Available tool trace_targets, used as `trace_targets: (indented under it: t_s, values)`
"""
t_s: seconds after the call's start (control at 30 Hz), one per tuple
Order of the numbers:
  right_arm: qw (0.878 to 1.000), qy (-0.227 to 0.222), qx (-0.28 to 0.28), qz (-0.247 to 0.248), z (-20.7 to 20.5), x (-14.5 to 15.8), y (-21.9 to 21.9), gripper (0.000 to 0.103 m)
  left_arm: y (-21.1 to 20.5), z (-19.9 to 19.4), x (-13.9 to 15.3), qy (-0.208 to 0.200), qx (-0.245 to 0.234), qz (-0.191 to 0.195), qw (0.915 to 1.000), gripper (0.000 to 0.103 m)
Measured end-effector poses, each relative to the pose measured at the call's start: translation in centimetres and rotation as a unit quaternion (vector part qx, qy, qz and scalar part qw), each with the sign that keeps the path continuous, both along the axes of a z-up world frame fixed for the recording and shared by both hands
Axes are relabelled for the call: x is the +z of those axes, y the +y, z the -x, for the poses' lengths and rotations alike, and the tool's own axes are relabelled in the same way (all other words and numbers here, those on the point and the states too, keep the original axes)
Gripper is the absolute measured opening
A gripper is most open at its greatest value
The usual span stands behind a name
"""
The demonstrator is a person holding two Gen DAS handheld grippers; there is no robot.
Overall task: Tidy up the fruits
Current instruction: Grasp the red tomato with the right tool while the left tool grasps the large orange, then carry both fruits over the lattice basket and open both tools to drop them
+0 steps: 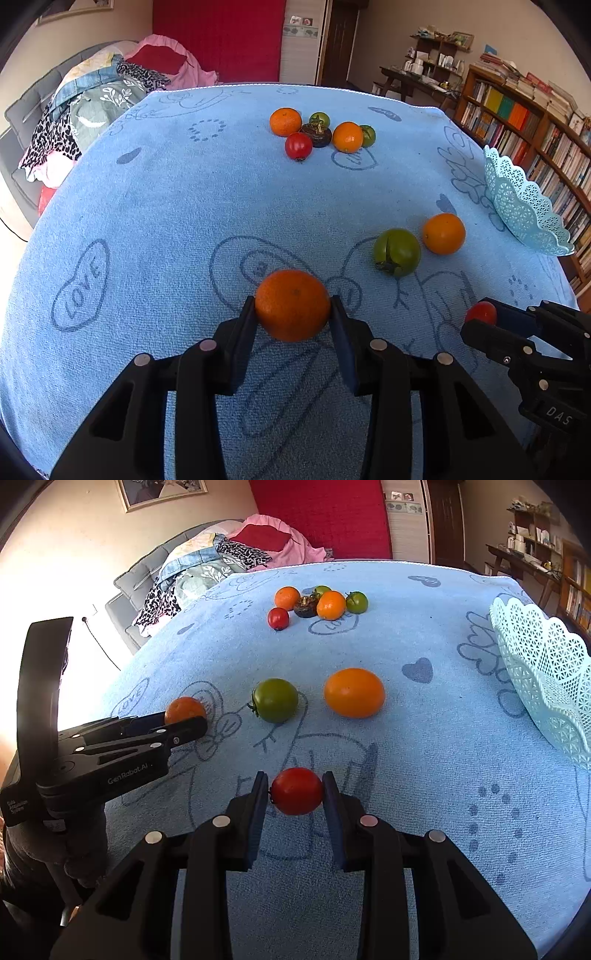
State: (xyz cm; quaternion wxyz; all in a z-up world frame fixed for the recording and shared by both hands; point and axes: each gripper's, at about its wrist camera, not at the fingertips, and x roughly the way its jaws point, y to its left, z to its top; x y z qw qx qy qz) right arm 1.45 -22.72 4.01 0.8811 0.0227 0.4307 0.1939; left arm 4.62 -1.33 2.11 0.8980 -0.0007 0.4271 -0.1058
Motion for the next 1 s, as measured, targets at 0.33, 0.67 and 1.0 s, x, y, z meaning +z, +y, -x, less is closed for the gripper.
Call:
trace_targets:
  t_s: [0.33,0.67,1.0]
  values:
    - [0.999,-0.030,-0.020,-0.005,0.1,2.3,-2.2,0.031,-1.7,0.7,2.5,-0.029,-0.017,-0.006,0.9994,0.039]
    - [0.992,-0.076,-0.099,-0.016,-0.1,5.5,-8.5,0.031,-5.9,0.6,5.8,-0.066,-0.055,-0.018,0.9962,0.039]
    - [0.975,-0.104,-0.194,-0.007,0.1,7.3,-16.2,0.031,-11.6,-0.2,8.6,-0.097,-0.109,-0.013,0.9892,0.040]
